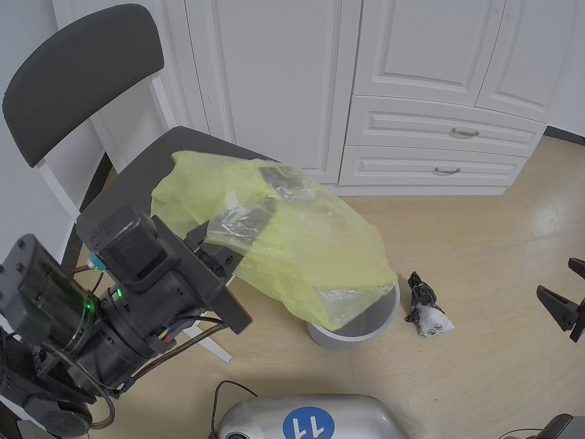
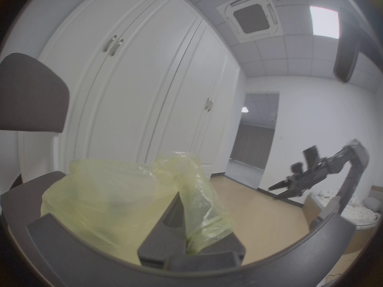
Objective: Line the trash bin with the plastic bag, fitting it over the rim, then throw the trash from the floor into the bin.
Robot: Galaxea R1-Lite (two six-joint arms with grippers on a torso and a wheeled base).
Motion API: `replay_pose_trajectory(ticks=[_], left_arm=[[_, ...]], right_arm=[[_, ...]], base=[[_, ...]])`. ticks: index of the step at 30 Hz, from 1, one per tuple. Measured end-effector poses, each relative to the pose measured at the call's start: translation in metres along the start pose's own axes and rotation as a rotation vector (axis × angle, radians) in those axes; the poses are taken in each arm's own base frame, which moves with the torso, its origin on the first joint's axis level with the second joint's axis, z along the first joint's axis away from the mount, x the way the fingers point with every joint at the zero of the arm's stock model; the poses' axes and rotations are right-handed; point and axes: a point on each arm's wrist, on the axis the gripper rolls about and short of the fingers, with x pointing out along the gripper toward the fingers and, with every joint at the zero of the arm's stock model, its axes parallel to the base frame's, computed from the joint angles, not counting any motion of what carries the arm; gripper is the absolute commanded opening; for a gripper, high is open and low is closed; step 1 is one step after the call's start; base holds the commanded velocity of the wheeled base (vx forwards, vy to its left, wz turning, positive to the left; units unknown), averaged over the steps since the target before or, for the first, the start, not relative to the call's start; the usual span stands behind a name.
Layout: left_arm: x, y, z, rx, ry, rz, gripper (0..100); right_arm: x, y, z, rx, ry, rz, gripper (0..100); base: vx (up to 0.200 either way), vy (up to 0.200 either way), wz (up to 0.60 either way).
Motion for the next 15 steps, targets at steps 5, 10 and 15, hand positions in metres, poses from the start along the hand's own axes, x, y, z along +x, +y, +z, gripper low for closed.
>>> replay_pose_trajectory(ticks=[5, 10, 15], left_arm=[[-0.006, -0.022, 0.020, -0.031, -0.063, -0.107, 0], [-0.007, -0.036, 0.036, -0.060, -0.116, -0.163, 0], [0.003, -0.040, 0.048, -0.083, -0.170, -0.099, 0]], right_arm=[[0.018, 0.005, 0.002, 0.025, -0.006, 0.061, 100], [0.028, 0.015, -0.009, 0.018, 0.045, 0.149, 100], [0.029, 0.024, -0.020, -0.007, 0.092, 0.221, 100]], base=[[0.000, 0.000, 0.00], [0.000, 0.000, 0.00], [0.000, 0.000, 0.00]])
